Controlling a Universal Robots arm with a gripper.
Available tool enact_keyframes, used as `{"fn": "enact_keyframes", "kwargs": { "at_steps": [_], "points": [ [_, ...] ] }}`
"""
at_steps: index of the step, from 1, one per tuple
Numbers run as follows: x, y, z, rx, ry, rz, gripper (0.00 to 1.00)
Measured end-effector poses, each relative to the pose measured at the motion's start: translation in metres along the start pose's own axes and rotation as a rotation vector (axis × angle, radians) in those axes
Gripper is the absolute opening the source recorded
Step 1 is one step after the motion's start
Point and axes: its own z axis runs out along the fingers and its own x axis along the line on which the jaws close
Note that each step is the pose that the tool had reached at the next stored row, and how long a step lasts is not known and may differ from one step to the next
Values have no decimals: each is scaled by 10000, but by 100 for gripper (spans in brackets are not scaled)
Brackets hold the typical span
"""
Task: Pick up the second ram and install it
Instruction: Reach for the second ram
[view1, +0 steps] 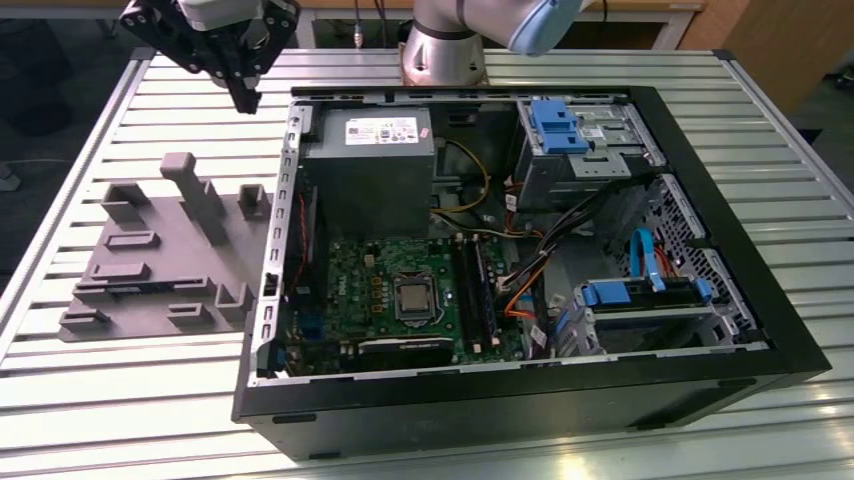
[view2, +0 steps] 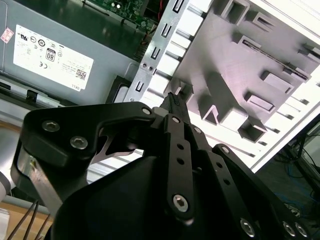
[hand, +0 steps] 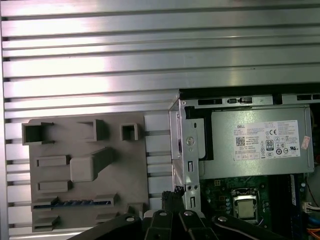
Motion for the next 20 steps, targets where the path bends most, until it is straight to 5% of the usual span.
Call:
{"fn": "enact_keyframes", "kwargs": {
  "at_steps": [20],
  "points": [
    [101,-8,-2,0,0,-1,11]
  ]
}}
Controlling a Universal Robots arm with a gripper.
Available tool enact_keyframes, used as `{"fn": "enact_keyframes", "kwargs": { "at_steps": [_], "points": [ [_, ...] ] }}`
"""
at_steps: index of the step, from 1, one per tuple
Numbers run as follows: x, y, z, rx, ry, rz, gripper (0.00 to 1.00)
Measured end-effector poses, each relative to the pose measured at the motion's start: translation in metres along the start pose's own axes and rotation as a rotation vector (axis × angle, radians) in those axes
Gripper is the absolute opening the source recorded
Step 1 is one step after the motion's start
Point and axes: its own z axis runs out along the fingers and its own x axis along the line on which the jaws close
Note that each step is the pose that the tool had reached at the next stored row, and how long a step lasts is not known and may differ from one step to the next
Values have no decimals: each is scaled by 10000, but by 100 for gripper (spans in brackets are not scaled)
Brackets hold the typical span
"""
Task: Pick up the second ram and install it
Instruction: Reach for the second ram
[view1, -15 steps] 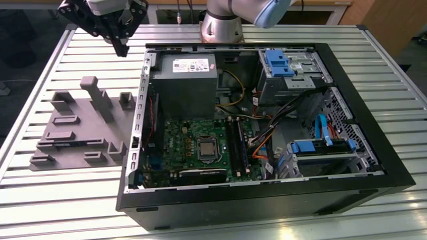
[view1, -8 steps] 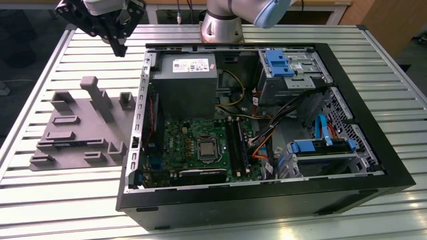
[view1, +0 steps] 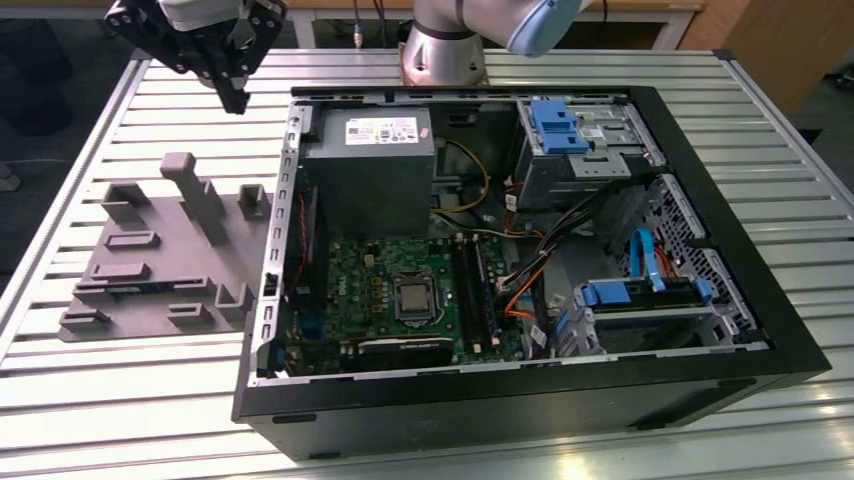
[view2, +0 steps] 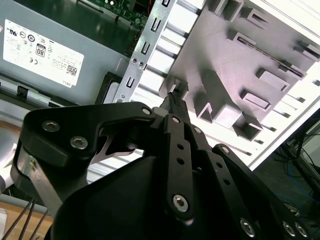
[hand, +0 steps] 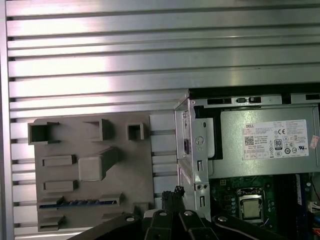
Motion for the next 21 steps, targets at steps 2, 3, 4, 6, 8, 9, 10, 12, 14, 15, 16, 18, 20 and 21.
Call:
{"fn": "enact_keyframes", "kwargs": {
  "at_steps": [2,3,4,6,8,9,10,12,14,15,16,18,20,21],
  "points": [
    [12,-1,0,-1,0,0,11],
    [18,-1,-1,0,0,1,11],
    [25,-2,-1,0,0,0,11],
    [38,-3,-1,0,0,0,11],
    [50,-4,-1,0,0,0,11],
    [56,-4,-2,0,0,0,11],
    [61,-5,-2,0,0,0,11],
    [72,-5,-2,0,0,0,11],
    [82,-6,-2,0,0,0,11],
    [88,-6,-2,-1,0,0,11],
    [93,-7,-2,-1,-1,0,11],
    [104,-8,-3,0,0,1,11],
    [115,-9,-3,0,1,0,11],
    [121,-9,-3,-1,0,1,11]
  ]
}}
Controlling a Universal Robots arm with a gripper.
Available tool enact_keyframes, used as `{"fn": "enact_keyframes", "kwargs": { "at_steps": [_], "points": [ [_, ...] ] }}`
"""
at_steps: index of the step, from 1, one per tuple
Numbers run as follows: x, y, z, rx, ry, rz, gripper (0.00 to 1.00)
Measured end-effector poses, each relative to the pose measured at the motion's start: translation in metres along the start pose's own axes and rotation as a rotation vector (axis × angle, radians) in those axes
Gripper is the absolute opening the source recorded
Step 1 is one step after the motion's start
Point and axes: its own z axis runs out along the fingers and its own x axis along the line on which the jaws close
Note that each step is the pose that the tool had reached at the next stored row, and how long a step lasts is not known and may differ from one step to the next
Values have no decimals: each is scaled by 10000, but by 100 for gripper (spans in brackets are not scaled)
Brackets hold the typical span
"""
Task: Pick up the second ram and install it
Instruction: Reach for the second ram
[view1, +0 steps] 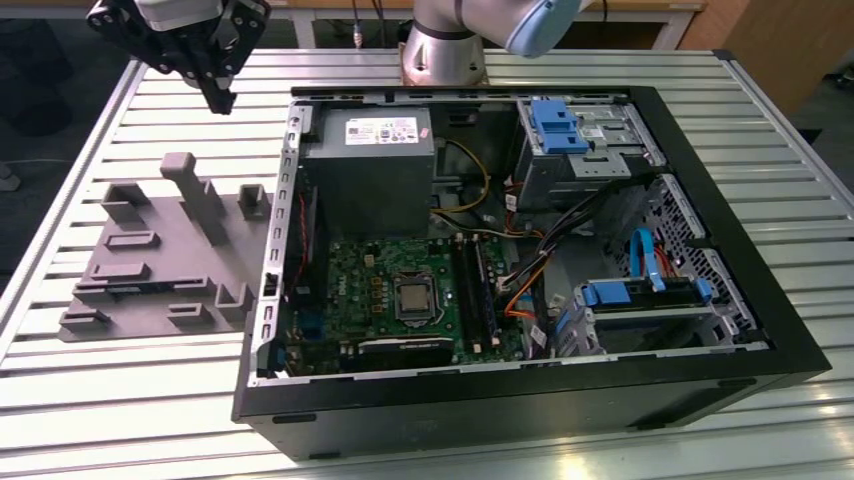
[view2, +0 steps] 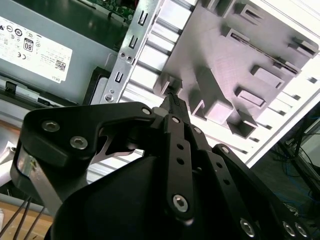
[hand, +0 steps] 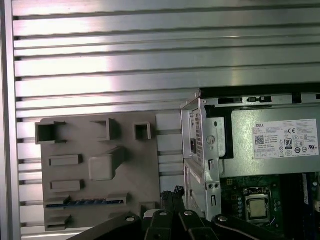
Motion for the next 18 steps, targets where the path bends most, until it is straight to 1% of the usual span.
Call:
{"fn": "enact_keyframes", "kwargs": {
  "at_steps": [18],
  "points": [
    [96,-7,-3,0,0,-1,11]
  ]
}}
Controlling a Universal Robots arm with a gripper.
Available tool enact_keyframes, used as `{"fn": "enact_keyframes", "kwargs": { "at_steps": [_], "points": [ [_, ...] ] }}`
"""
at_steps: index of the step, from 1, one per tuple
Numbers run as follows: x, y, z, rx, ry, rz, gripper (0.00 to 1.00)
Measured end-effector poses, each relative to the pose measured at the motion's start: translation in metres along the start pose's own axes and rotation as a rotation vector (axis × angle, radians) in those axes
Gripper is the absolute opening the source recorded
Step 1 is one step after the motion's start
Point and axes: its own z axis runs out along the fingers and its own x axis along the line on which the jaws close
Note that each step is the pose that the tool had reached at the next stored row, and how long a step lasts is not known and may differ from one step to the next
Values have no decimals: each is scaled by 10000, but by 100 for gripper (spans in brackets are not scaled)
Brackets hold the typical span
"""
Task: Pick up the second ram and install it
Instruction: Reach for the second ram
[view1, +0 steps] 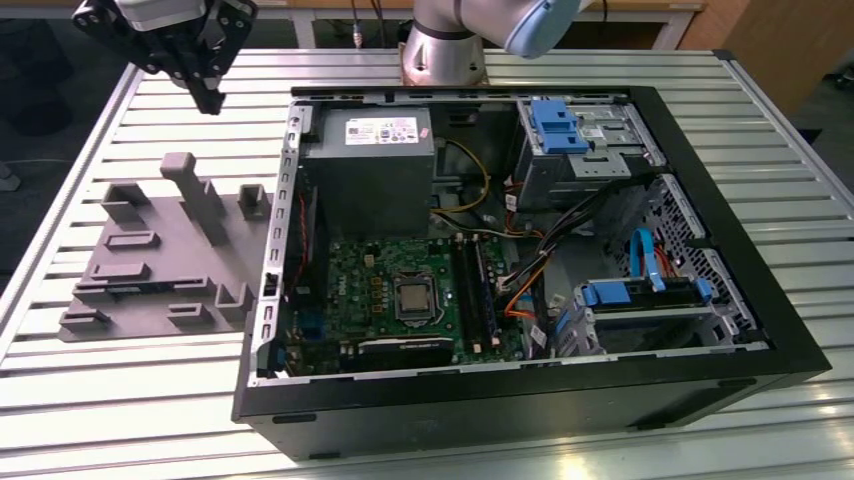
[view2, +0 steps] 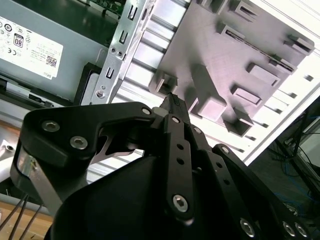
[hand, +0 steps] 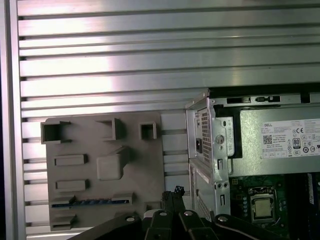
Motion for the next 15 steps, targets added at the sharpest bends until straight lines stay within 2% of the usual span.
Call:
{"fn": "enact_keyframes", "kwargs": {
  "at_steps": [15],
  "points": [
    [75,-6,-2,-1,0,0,11]
  ]
}}
